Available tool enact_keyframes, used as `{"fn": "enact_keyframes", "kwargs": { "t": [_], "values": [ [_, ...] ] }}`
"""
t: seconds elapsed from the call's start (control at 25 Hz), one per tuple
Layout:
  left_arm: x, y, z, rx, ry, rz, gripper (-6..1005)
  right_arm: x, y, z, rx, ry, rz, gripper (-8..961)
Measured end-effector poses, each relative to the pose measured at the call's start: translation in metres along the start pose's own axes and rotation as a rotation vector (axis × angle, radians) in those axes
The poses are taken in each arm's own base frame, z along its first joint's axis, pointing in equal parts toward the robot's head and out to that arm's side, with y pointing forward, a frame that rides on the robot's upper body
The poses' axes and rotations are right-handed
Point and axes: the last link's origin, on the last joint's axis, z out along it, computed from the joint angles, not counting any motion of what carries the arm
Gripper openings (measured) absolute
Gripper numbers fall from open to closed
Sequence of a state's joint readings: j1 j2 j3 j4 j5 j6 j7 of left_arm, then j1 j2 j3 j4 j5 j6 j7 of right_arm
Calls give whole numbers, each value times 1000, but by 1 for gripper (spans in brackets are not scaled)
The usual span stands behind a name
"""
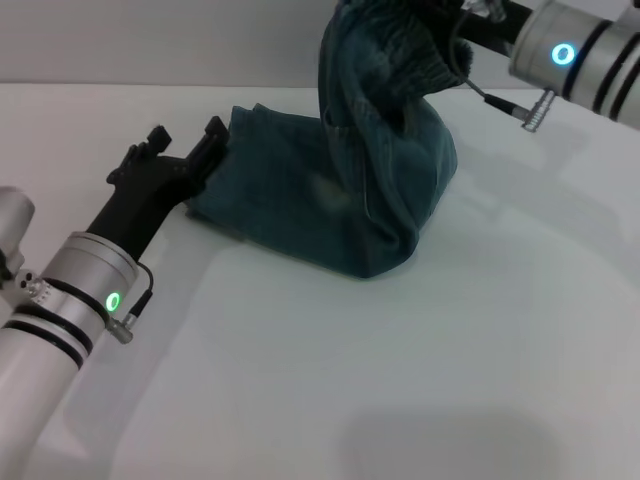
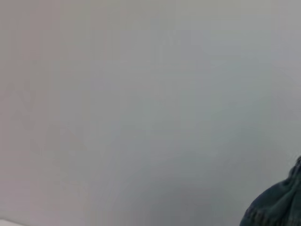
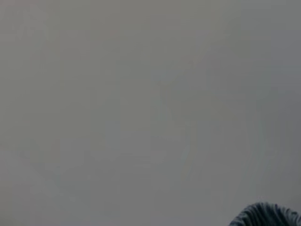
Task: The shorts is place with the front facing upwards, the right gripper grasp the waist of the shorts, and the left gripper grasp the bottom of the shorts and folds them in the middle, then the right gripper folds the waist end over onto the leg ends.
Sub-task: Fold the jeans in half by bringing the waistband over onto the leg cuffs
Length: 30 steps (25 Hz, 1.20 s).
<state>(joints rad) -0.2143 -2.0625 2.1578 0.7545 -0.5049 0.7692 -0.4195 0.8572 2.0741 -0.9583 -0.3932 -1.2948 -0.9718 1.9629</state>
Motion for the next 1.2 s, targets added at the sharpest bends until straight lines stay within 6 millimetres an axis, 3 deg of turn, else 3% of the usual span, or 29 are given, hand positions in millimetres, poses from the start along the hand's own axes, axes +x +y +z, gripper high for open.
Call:
{"fn": "enact_keyframes", "kwargs": {
  "t": [0.36,0.68,0.84,1.08,1.2],
  "values": [
    [0,0,-2,-12,13,7,830,6,23,38,11,103,-119,113],
    [2,1,-1,-21,20,8,830,19,30,56,42,183,-194,130],
    [3,1,0,-27,25,11,830,26,22,54,75,204,-290,302],
    [3,3,3,-39,21,18,830,26,-13,38,255,173,-455,523],
    [2,3,5,-43,12,26,830,25,-22,30,287,171,-537,625]
  ]
}}
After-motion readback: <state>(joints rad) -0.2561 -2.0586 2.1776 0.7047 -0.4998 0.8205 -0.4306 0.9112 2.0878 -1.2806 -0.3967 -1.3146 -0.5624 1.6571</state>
